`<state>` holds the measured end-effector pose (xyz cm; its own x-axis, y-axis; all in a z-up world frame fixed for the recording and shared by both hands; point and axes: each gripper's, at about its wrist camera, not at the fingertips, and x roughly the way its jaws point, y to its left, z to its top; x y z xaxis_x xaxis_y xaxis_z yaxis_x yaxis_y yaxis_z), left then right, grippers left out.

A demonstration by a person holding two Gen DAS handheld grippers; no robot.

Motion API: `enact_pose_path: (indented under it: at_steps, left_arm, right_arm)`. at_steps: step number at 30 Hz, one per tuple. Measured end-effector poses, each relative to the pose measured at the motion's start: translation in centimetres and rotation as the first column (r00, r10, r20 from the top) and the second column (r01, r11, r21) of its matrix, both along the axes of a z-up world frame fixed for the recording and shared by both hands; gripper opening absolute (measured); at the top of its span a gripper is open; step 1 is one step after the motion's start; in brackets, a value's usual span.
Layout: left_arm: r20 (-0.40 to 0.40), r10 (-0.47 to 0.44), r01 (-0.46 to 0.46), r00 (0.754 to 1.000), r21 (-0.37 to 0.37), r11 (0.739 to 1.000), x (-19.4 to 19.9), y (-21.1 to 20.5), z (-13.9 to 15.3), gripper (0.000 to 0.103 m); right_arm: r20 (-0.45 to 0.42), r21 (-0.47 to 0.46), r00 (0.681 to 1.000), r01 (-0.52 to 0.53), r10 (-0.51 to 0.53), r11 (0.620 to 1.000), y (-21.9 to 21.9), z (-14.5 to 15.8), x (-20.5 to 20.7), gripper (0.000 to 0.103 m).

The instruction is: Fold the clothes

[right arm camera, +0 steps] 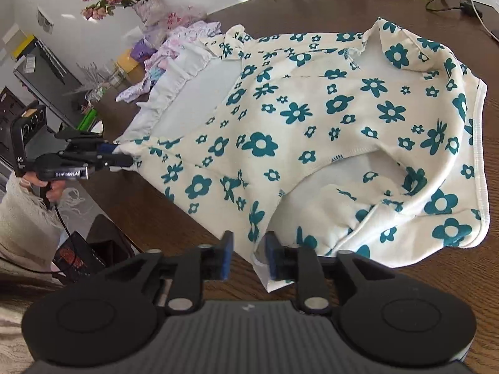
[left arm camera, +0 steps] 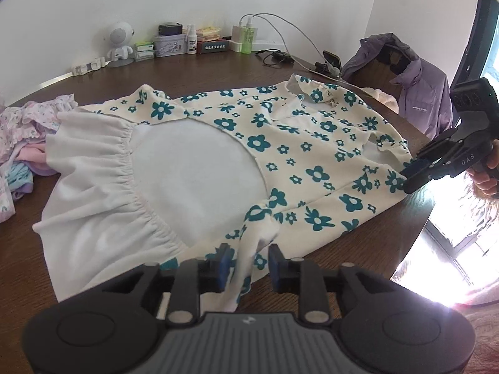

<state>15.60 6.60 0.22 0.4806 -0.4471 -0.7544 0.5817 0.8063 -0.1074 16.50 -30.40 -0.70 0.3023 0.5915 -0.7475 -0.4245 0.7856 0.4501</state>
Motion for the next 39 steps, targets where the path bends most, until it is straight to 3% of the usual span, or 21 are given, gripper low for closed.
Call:
enact_pose_path:
  at_steps: [1,2,3,4,5,10,12,14,17,19,22,23,24,25,26,31,34,36,39]
  left_arm:
    - [0.004,-0.001,0.001,1.0,0.007,1.0,0.1,-0.3,0.0,0.041]
    - [0.008,-0.003,0.003,1.0,0.015,1.0,0.1,-0.6,-0.1,0.039]
    - [0.009,-0.004,0.003,1.0,0.024,1.0,0.2,-0.8,-0.2,0.031]
    - [0.005,-0.003,0.003,1.0,0.036,0.999,0.3,-1.0,-0.4,0.02]
    - [0.0,0.005,-0.005,1.0,0.046,0.999,0.4,-1.1,-0.7,0.004]
    - [-0.006,0.04,-0.039,0.999,0.029,0.999,0.3,-0.7,-0.9,0.007]
    - [0.004,0.058,-0.058,0.998,0.008,0.998,0.1,-0.4,-0.5,0.022]
    - [0.028,0.06,-0.059,0.998,-0.027,0.998,-0.1,-0.1,0.2,0.029]
    - [0.05,0.059,-0.056,0.997,-0.051,0.997,-0.2,-0.6,0.7,0.042]
    - [0.047,0.054,-0.052,0.997,-0.04,0.998,0.0,-1.1,0.3,0.046]
    - [0.03,0.046,-0.046,0.998,-0.015,0.999,0.3,-1.8,-0.6,0.045]
    - [0.021,0.044,-0.044,0.999,-0.009,0.999,0.4,-1.9,-1.0,0.037]
    - [0.007,0.043,-0.043,0.999,-0.005,0.999,0.6,-1.9,-1.4,0.021]
    - [-0.007,0.046,-0.046,0.999,-0.004,0.999,0.7,-1.8,-1.7,0.018]
    - [-0.018,0.053,-0.053,0.998,-0.011,0.999,0.8,-1.6,-1.9,0.017]
    - [-0.012,0.059,-0.059,0.998,-0.02,0.998,0.6,-1.2,-2.2,0.015]
    - [-0.008,0.058,-0.058,0.998,-0.019,0.998,0.3,-1.4,-2.1,0.016]
    - [0.002,0.054,-0.054,0.999,-0.012,0.998,0.1,-1.6,-2.1,0.017]
    - [0.014,0.047,-0.047,0.999,-0.006,0.999,-0.1,-2.0,-2.1,0.023]
  right_arm:
    - [0.001,-0.003,1.0,0.009,-0.009,1.0,0.3,-0.1,0.1,0.04]
    - [-0.002,-0.009,1.0,0.02,-0.02,1.0,0.5,-0.3,0.1,0.034]
    - [-0.006,-0.015,1.0,0.03,-0.03,0.999,0.7,-0.5,0.2,0.013]
    - [-0.012,-0.022,0.999,0.037,-0.037,0.999,0.7,-0.7,0.2,0.002]
    - [-0.022,-0.028,0.999,0.041,-0.042,0.999,0.6,-0.8,0.1,0.001]
    - [-0.025,-0.028,0.998,0.052,-0.053,0.998,-0.3,-0.3,-0.7,0.007]
    - [-0.002,0.027,0.997,0.082,-0.082,0.996,-1.3,1.1,-0.8,0.008]
    - [0.073,0.067,0.986,0.143,-0.147,0.988,-2.6,3.2,-0.7,0.013]
    - [0.202,-0.049,0.934,0.31,-0.294,0.95,-3.9,4.7,1.1,0.035]
    - [0.264,-0.149,0.892,0.415,-0.368,0.898,-4.7,4.3,3.0,0.035]
    - [0.243,-0.227,0.876,0.468,-0.416,0.854,-6.4,2.4,6.0,0.035]
    - [0.213,-0.238,0.881,0.466,-0.422,0.852,-6.7,1.6,6.7,0.033]
    - [0.192,-0.253,0.888,0.455,-0.417,0.854,-6.8,0.8,7.1,0.017]
    - [0.185,-0.26,0.892,0.45,-0.413,0.854,-6.9,0.4,7.1,0.003]
    - [0.178,-0.268,0.895,0.444,-0.408,0.855,-7.0,-0.1,7.1,0.001]
    - [0.159,-0.231,0.885,0.463,-0.437,0.856,-8.0,-0.2,7.0,0.003]
    - [0.227,-0.22,0.871,0.481,-0.435,0.849,-7.0,1.7,5.5,0.014]
    - [0.273,-0.198,0.883,0.439,-0.381,0.876,-5.5,3.1,4.2,0.021]
    - [0.223,-0.15,0.927,0.337,-0.3,0.929,-2.9,3.0,3.4,0.021]
